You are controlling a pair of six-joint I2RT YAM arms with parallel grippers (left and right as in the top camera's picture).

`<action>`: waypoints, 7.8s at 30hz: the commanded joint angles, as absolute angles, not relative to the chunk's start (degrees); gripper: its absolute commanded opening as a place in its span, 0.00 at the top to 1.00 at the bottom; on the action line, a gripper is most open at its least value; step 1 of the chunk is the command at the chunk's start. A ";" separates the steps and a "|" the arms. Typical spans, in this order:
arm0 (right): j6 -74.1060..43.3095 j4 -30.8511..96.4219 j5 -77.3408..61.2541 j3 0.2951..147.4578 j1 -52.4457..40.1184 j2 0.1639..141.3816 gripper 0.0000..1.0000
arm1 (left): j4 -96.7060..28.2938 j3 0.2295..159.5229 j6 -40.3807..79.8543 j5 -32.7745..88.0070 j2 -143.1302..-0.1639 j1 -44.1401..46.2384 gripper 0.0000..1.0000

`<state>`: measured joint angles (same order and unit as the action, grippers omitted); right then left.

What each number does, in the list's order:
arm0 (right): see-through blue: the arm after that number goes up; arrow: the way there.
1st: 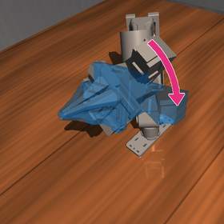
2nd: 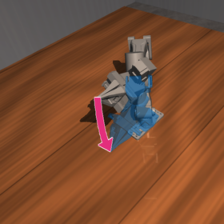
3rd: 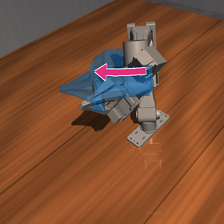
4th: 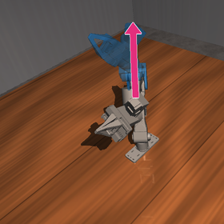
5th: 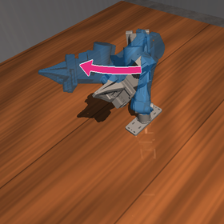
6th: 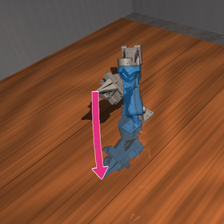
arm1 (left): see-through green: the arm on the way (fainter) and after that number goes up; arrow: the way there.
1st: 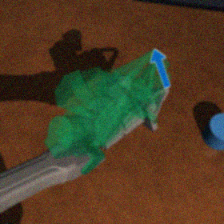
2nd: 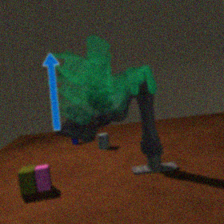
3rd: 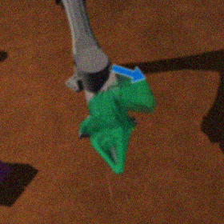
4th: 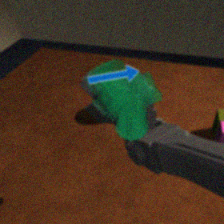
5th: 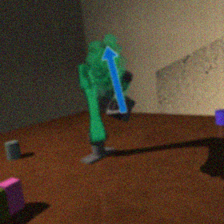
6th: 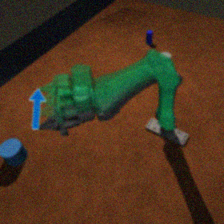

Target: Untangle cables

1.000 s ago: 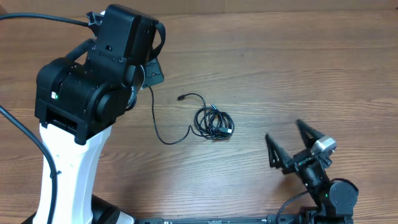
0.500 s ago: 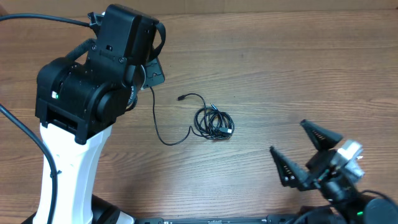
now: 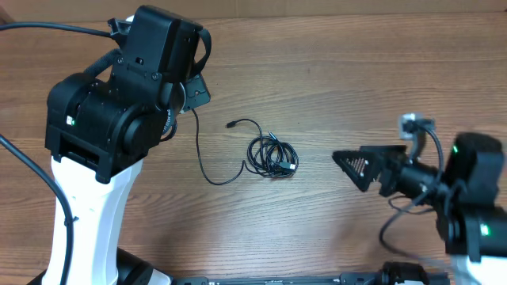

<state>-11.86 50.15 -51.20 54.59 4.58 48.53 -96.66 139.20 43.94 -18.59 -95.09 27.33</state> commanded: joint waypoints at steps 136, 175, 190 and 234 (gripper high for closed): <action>-13.76 -20.23 0.60 59.00 -40.42 64.12 0.96 | -96.71 126.69 19.40 31.03 -95.24 8.75 0.15; -39.22 -18.02 -1.21 59.00 -39.11 64.31 0.96 | -88.01 126.69 -18.44 35.42 -95.26 19.16 0.50; -42.04 -17.17 -2.68 59.00 -39.13 64.31 0.96 | -87.94 126.69 -18.44 35.62 -95.26 19.16 0.77; -29.91 13.69 -9.56 59.00 -39.13 64.38 0.00 | -87.18 126.48 27.94 6.35 -95.35 19.16 0.96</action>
